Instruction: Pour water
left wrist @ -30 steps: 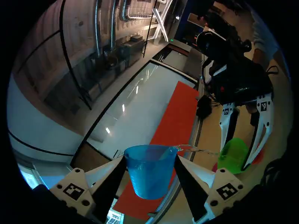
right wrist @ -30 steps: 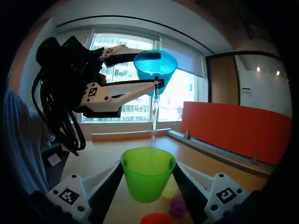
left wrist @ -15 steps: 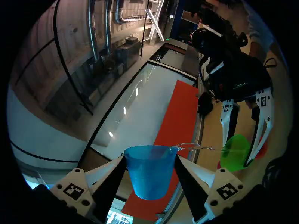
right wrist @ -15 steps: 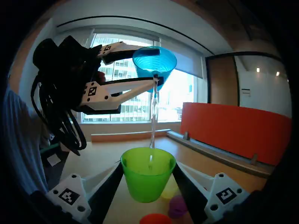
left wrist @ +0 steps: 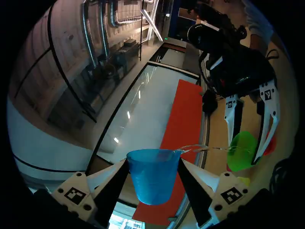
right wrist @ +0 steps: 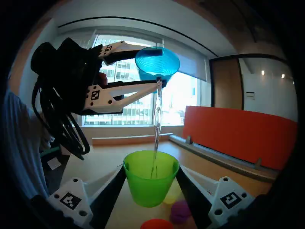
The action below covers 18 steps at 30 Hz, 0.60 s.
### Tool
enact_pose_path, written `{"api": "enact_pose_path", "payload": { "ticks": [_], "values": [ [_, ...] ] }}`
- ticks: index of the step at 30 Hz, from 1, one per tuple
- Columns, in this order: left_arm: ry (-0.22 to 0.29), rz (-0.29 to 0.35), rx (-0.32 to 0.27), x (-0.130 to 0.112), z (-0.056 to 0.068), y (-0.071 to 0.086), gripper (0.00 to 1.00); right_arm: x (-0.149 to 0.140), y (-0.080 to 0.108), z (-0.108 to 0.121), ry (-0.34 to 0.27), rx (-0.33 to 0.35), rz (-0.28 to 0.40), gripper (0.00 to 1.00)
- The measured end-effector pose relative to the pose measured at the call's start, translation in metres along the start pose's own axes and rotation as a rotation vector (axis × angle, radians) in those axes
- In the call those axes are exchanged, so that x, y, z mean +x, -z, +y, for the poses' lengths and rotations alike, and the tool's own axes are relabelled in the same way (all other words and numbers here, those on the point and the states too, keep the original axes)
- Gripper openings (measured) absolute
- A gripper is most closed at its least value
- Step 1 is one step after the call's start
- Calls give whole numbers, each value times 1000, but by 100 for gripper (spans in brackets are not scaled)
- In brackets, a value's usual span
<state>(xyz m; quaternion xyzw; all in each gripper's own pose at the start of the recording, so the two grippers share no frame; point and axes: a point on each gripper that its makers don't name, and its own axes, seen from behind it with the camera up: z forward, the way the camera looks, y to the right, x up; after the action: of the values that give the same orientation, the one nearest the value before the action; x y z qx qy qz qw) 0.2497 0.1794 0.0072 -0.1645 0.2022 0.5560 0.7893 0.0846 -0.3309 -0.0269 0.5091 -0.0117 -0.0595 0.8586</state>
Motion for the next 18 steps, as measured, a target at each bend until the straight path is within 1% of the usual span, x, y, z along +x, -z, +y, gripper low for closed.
{"api": "enact_pose_path", "payload": {
  "ticks": [18],
  "values": [
    [-87, 17, 10, 10, -13, 0, 87, 2, 1, 6, 14, -15, 4, 91]
  ]
}}
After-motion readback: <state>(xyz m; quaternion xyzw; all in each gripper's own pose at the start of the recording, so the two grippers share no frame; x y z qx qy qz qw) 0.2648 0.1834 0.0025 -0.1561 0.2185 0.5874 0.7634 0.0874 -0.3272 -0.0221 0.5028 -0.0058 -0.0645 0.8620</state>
